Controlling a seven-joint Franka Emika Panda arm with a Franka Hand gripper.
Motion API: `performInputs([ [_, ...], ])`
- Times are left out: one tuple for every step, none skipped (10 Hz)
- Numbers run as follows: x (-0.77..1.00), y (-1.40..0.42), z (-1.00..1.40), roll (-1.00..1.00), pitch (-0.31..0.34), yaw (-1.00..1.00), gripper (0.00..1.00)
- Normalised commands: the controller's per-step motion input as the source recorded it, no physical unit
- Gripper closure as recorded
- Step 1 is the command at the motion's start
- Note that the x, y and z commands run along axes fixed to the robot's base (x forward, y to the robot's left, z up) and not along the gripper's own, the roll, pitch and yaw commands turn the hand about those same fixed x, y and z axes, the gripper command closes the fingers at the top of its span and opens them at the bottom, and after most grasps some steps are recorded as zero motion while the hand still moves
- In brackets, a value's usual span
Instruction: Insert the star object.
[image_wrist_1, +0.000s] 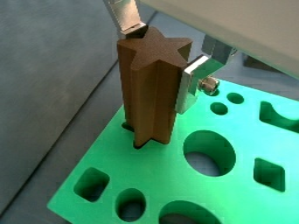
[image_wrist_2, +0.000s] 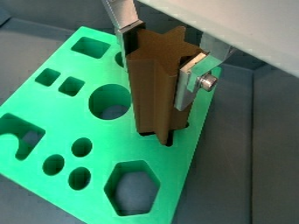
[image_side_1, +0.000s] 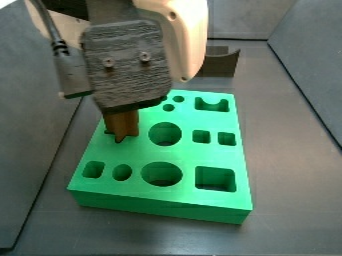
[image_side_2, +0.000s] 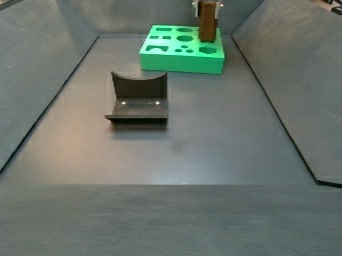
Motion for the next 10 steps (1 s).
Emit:
performInputs([
  [-0.04, 0.00, -0.50, 0.03, -0.117, 0.68, 1.00],
  [0.00, 0.00, -0.51, 0.02, -0.107, 0.63, 1.00],
  [0.00, 0.00, -0.51, 0.00, -0.059, 0.40, 1.00],
  [0.03, -0.01, -0.45, -0.03, -0.034, 0.00, 1.00],
  [0.00, -0.03, -0.49, -0.03, -0.063, 0.00, 1.00],
  [0.00, -0.07, -0.60, 0.00, -0.084, 0.00, 1.00],
  [0.00, -0.02, -0.66, 0.03, -0.080, 0.00, 1.00],
  [0.07, 0.00, -0.85, 0.06, -0.143, 0.16, 1.00],
  [0.03, 0.00, -0.83, 0.04, -0.184, 0.21, 1.00],
  [0.00, 0.03, -0.25, -0.10, -0.169, 0.00, 1.00],
])
